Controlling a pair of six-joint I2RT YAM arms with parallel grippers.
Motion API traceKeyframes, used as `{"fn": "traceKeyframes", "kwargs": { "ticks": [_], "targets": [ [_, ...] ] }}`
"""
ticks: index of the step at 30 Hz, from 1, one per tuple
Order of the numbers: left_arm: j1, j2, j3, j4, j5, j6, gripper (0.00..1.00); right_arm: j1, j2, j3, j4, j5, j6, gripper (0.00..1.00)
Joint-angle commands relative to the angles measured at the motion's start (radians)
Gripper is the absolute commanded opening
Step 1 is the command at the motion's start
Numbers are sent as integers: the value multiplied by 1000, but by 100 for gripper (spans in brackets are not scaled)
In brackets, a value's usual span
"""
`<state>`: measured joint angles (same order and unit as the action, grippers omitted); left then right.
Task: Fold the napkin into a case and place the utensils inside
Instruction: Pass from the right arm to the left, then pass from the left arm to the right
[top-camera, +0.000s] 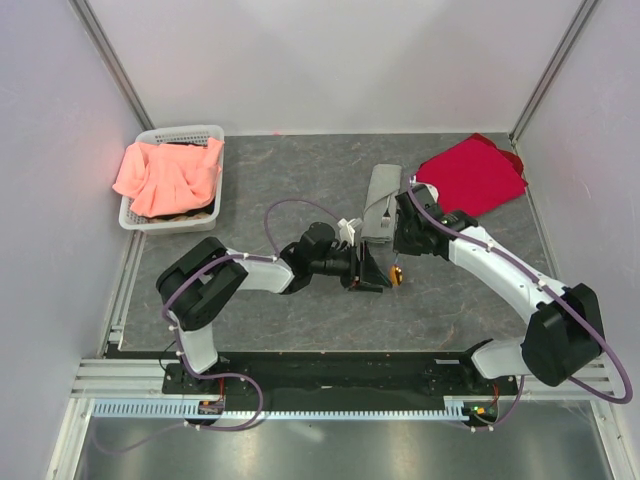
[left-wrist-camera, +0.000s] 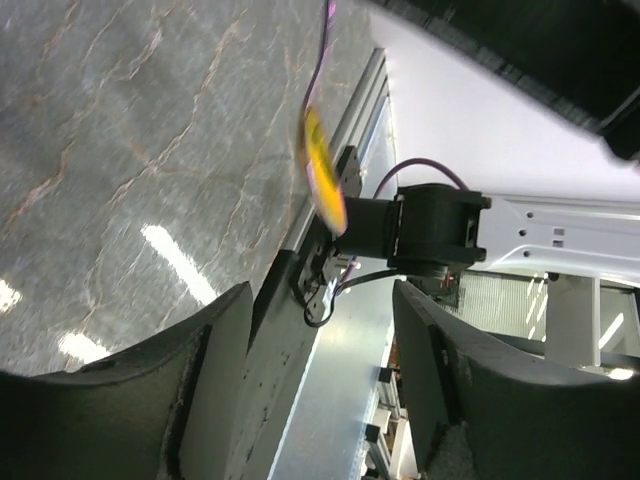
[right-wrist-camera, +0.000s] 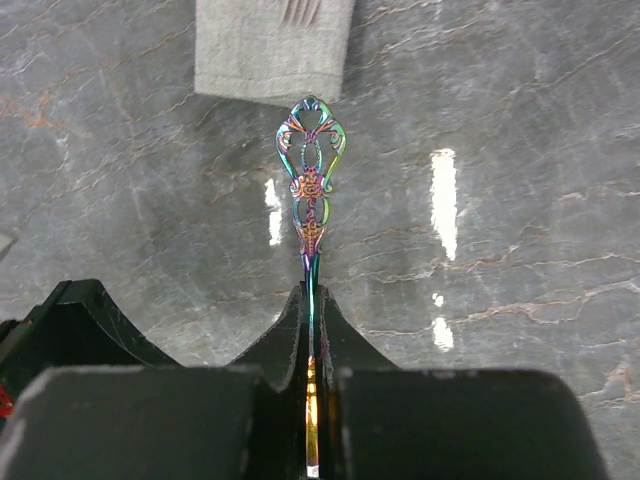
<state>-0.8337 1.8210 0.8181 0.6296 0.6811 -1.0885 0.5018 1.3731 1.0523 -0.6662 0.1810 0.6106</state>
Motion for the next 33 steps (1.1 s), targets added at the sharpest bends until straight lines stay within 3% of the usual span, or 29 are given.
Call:
{"fn": "traceKeyframes", "kwargs": {
  "ticks": [1, 8, 10, 12, 14, 17, 22, 27, 33],
  "targets": [
    [-7, 33, 64, 29, -37, -30, 58, 20, -17, 29, 34, -23, 23, 0],
    [-5, 76, 168, -80, -60, 27, 41, 30, -40, 14, 40, -43, 21, 0],
    [-5, 81, 181, -106, -55, 41, 16, 32, -49, 15, 34, -41, 20, 0],
    [-2, 74, 181, -110, -54, 56, 2, 32, -55, 28, 21, -29, 12, 5],
    [2, 63, 171, -119, -48, 67, 2, 21, -57, 44, -15, -23, -12, 28],
    [18, 35, 138, -90, -32, 64, 2, -66, -85, 23, 0, -177, -70, 41],
    [48, -9, 96, -27, -2, 10, 2, -98, -110, -47, 37, -475, -78, 41],
    [80, -45, 67, 5, 18, -25, 2, -103, -190, -176, 201, -549, -14, 41],
    [104, -97, 58, -1, 34, -31, 2, -111, -200, -255, 321, -670, 53, 27]
  ]
}}
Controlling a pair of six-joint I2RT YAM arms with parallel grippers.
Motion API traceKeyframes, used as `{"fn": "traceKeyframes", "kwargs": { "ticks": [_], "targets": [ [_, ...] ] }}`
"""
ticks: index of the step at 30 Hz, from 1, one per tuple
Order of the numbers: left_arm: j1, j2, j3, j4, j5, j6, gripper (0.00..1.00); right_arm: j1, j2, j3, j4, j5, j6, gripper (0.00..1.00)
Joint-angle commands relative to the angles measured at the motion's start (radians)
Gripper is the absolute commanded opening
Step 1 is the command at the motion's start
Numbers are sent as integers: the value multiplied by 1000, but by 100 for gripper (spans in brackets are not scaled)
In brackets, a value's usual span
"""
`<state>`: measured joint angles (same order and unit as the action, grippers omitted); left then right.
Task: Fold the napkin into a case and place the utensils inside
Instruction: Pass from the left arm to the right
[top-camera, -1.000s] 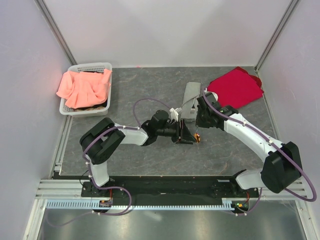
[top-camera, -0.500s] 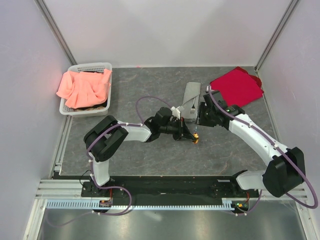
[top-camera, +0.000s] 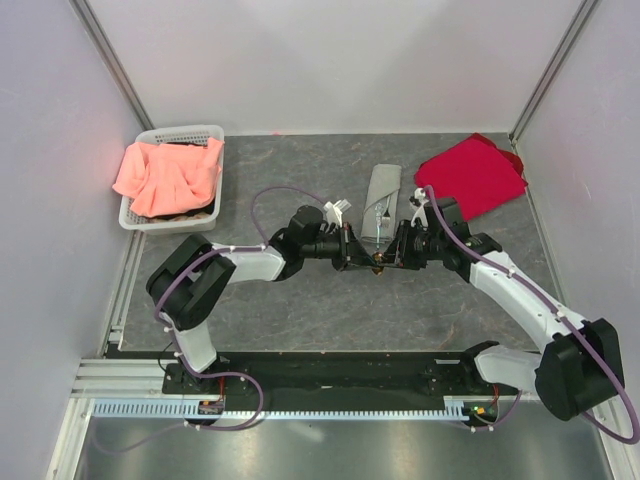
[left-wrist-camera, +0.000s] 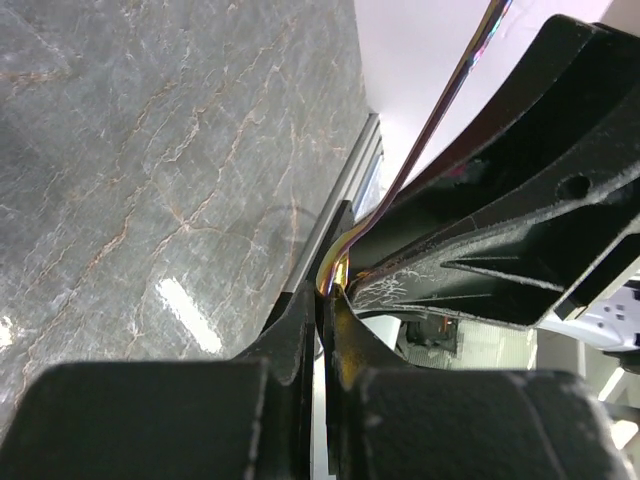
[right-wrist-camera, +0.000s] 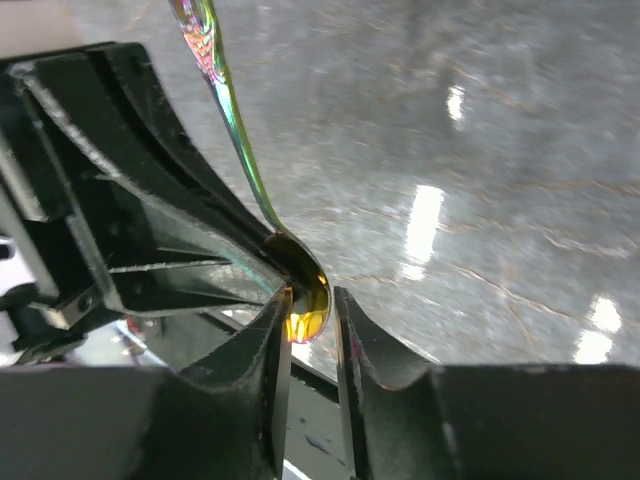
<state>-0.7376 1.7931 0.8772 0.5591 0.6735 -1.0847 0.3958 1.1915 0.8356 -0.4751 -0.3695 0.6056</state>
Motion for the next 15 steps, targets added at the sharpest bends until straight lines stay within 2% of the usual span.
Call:
{"fn": "traceKeyframes", "kwargs": {
  "ticks": [1, 5, 11, 15],
  "targets": [
    [9, -73, -4, 71, 41, -37, 2, -8, -18, -58, 165, -138, 66, 24],
    [10, -86, -14, 99, 52, -58, 2, -9, -29, -90, 223, -175, 105, 17],
    [10, -90, -49, 220, 86, -133, 2, -35, -36, -133, 276, -213, 125, 16],
    [12, -90, -66, 300, 112, -182, 2, -57, -41, -180, 371, -272, 161, 16]
  ]
}}
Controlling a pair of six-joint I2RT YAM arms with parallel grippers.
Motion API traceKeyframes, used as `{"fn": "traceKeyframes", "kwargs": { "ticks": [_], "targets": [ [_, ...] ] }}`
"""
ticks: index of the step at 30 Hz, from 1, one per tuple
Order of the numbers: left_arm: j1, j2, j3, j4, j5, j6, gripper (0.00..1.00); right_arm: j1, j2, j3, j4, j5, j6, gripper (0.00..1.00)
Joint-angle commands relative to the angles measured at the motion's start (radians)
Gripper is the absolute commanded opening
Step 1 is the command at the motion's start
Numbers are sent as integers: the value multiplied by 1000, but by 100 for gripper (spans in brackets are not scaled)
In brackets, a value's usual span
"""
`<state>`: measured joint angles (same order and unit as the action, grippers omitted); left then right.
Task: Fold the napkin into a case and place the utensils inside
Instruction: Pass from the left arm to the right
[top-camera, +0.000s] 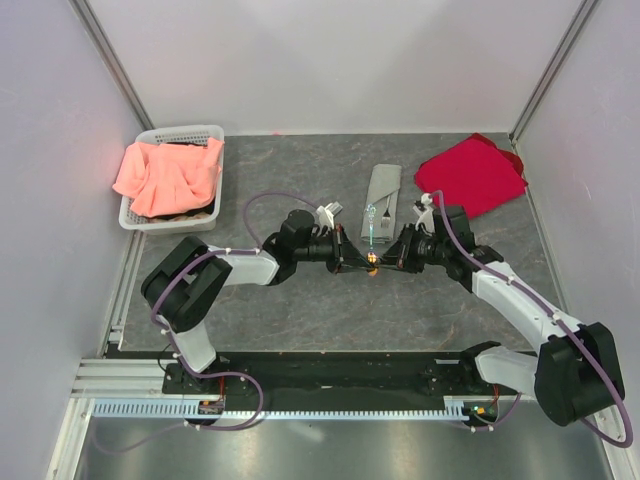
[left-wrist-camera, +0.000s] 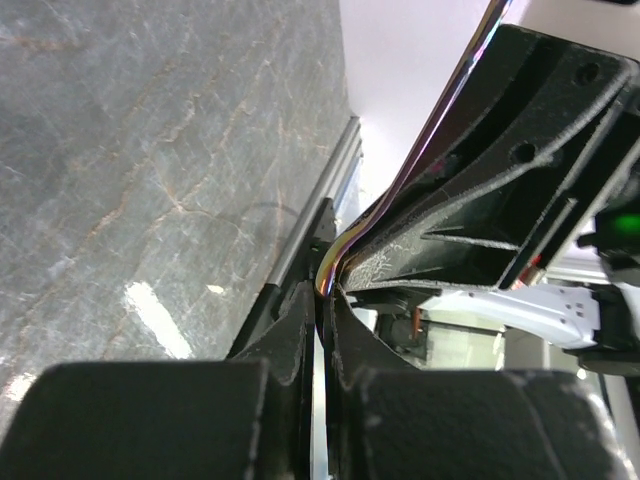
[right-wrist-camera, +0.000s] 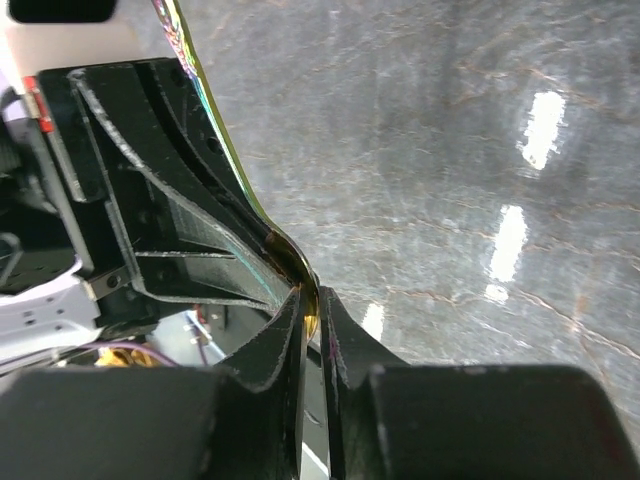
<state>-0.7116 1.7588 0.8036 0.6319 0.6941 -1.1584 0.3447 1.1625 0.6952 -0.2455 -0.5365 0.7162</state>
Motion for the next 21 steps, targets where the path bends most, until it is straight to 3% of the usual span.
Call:
{"fn": "traceKeyframes", "kwargs": {
  "ticks": [1, 13, 14, 16, 19, 21],
  "targets": [
    [-14, -58, 6, 239, 99, -124, 2, -7, -11, -45, 156, -114, 64, 16],
    [-15, -73, -32, 322, 119, -179, 2, -52, 14, -85, 368, -201, 203, 18],
    [-15, -74, -34, 325, 119, -182, 2, -52, 19, -89, 380, -212, 212, 16],
    [-15, -78, -34, 327, 119, -182, 2, -52, 20, -95, 402, -217, 224, 2],
    [-15, -79, -30, 309, 123, -167, 2, -64, 6, -108, 397, -209, 227, 0],
    [-12, -88, -18, 266, 120, -118, 14, -79, -1, -125, 394, -194, 239, 0]
  ]
}}
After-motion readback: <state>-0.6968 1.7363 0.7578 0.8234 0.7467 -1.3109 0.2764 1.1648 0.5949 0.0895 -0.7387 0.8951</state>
